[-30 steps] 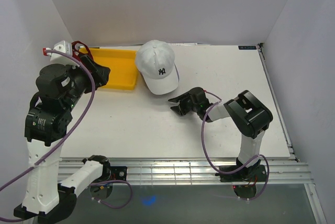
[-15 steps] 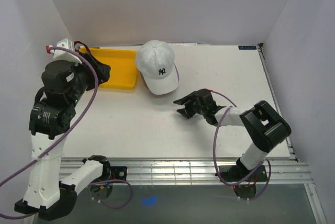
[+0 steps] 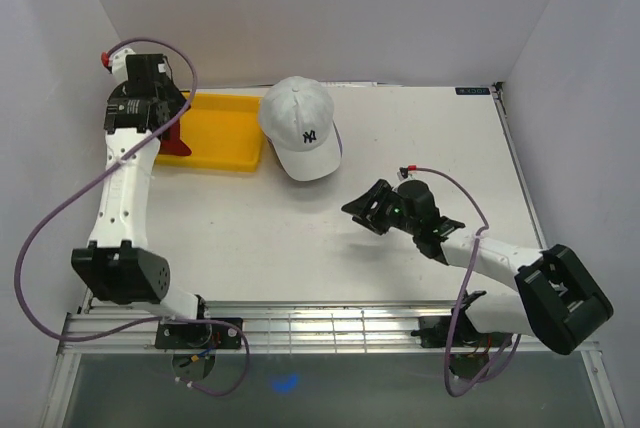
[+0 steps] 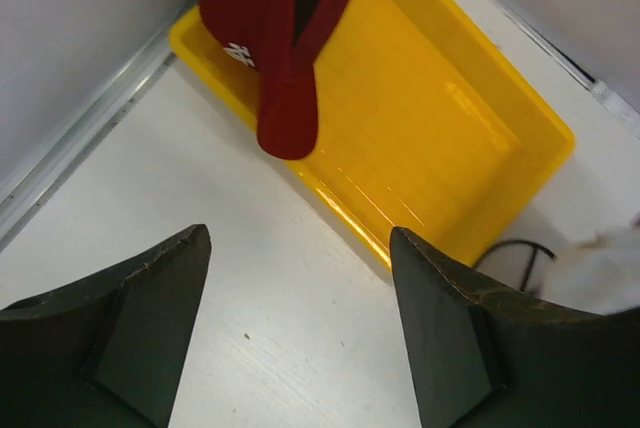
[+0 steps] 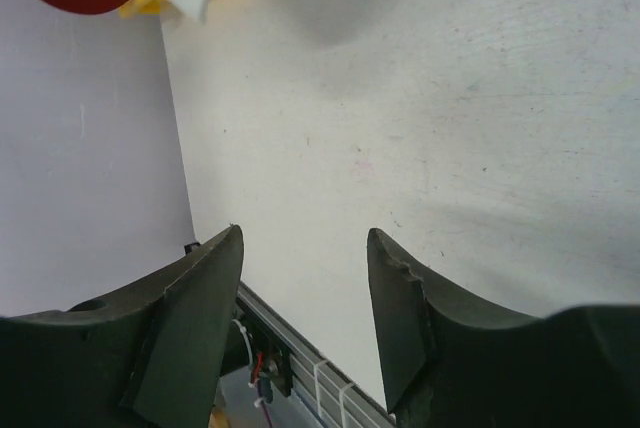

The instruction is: Stack the hats

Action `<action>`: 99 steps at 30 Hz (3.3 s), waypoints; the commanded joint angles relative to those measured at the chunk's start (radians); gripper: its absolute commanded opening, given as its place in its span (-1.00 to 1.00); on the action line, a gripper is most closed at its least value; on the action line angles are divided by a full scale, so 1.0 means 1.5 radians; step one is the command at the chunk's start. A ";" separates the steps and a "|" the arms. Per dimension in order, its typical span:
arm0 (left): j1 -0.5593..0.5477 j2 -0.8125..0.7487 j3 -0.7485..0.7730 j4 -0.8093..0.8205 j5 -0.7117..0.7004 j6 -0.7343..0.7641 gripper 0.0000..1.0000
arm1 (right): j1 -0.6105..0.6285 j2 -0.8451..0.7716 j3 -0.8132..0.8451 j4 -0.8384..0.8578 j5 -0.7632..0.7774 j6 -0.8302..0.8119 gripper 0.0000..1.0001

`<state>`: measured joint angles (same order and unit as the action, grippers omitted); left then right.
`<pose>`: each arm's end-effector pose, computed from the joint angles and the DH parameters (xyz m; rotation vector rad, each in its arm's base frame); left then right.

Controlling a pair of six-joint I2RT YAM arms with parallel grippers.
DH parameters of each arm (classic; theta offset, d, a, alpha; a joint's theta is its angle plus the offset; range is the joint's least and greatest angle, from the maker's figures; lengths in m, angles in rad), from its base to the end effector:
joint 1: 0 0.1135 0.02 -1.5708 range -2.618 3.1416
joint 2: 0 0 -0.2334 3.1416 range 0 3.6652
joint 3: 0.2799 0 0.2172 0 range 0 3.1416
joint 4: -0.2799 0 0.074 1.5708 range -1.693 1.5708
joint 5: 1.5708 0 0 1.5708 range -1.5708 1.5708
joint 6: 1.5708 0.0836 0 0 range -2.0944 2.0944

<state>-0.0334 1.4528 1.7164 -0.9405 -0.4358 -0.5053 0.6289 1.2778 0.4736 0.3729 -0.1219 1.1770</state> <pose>0.2962 0.0254 0.3638 -0.7307 2.0546 0.1862 0.2231 0.1748 0.1626 0.5216 2.1788 1.2106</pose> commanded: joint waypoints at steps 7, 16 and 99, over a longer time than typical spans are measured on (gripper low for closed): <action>0.111 0.214 0.104 0.029 -0.074 -0.041 0.59 | 0.002 -0.192 0.018 -0.146 -0.035 -0.182 0.21; 0.138 0.339 0.121 0.102 -0.042 0.004 0.58 | 0.002 -0.309 -0.008 -0.226 -0.020 -0.211 0.29; 0.125 -0.242 -0.143 -0.038 0.320 0.025 -1.00 | 0.511 0.560 1.018 -0.084 0.526 -1.132 0.42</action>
<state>0.1551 1.1343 1.5059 -1.0248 0.0025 -0.4595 1.4033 2.1124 1.9434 0.1425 0.5869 -0.4503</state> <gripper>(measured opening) 0.122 0.715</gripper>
